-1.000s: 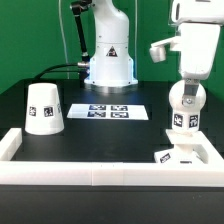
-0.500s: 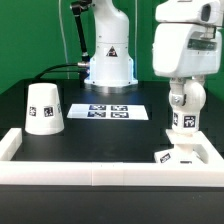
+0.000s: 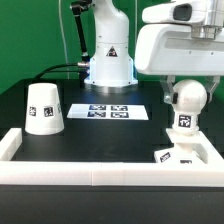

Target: Assemble lamp

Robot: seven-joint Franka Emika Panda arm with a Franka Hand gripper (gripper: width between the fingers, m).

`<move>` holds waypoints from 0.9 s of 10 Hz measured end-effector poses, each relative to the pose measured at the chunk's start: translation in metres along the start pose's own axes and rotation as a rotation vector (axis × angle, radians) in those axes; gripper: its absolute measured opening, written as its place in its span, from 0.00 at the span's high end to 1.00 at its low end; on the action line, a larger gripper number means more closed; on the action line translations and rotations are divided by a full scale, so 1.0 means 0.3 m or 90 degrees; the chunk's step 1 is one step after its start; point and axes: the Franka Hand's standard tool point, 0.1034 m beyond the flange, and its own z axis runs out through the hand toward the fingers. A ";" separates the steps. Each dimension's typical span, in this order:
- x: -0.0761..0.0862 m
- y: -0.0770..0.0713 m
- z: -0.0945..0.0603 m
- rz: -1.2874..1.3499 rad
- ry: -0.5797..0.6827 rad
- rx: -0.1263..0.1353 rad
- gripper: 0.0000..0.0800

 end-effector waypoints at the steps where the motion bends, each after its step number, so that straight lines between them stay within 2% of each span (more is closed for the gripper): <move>1: 0.000 0.000 0.000 0.022 0.000 0.001 0.28; 5: 0.000 0.001 0.000 0.183 0.000 0.003 0.28; 7: -0.003 0.003 0.001 0.326 0.000 0.002 0.28; 9: -0.008 0.009 0.003 0.458 -0.005 0.010 0.28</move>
Offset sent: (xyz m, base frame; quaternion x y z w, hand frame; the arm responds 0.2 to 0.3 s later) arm 0.0000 0.0000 0.0000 0.0000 0.0000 0.1938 0.9810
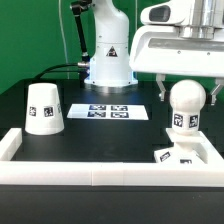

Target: Assemble lamp

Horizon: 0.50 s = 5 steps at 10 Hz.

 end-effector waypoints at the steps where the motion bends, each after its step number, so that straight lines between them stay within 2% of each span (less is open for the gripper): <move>1: 0.000 0.003 0.001 0.054 -0.003 0.003 0.28; 5: 0.002 0.009 0.002 0.205 -0.012 0.012 0.28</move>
Offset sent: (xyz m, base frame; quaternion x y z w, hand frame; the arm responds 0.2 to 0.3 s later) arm 0.0000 0.0000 0.0000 0.0000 0.0000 0.1938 0.9810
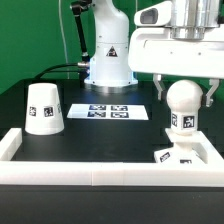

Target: Assemble lamp

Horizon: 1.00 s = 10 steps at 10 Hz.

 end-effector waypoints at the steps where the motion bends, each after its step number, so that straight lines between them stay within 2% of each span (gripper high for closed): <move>1: 0.000 0.000 0.000 0.038 -0.003 0.003 0.28; 2: -0.001 -0.001 0.000 0.061 -0.006 0.005 0.28; 5: -0.022 -0.008 0.000 0.312 -0.035 0.010 0.28; 10: -0.017 -0.011 0.007 0.572 -0.094 0.035 0.28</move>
Offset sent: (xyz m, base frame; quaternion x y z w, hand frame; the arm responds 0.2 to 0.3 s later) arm -0.0083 -0.0032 0.0003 -0.0394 -0.0085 0.2692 0.9622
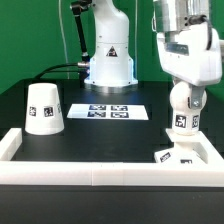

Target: Assemble lamp

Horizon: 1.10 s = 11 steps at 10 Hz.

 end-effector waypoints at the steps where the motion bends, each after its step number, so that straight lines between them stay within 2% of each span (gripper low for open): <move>1: -0.006 0.000 0.001 0.041 -0.004 0.001 0.28; 2: -0.010 -0.001 0.001 0.049 -0.006 0.002 0.28; 4: -0.013 0.002 0.001 -0.009 -0.005 -0.002 0.14; 6: -0.024 -0.001 0.000 -0.104 -0.005 0.000 0.13; 8: -0.019 0.006 0.005 -0.263 -0.004 0.000 0.13; 11: -0.012 0.015 0.014 -0.406 -0.001 0.003 0.13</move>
Offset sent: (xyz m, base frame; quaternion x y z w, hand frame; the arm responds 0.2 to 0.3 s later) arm 0.0000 0.0000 0.0000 0.0000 0.0000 -0.0650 0.9979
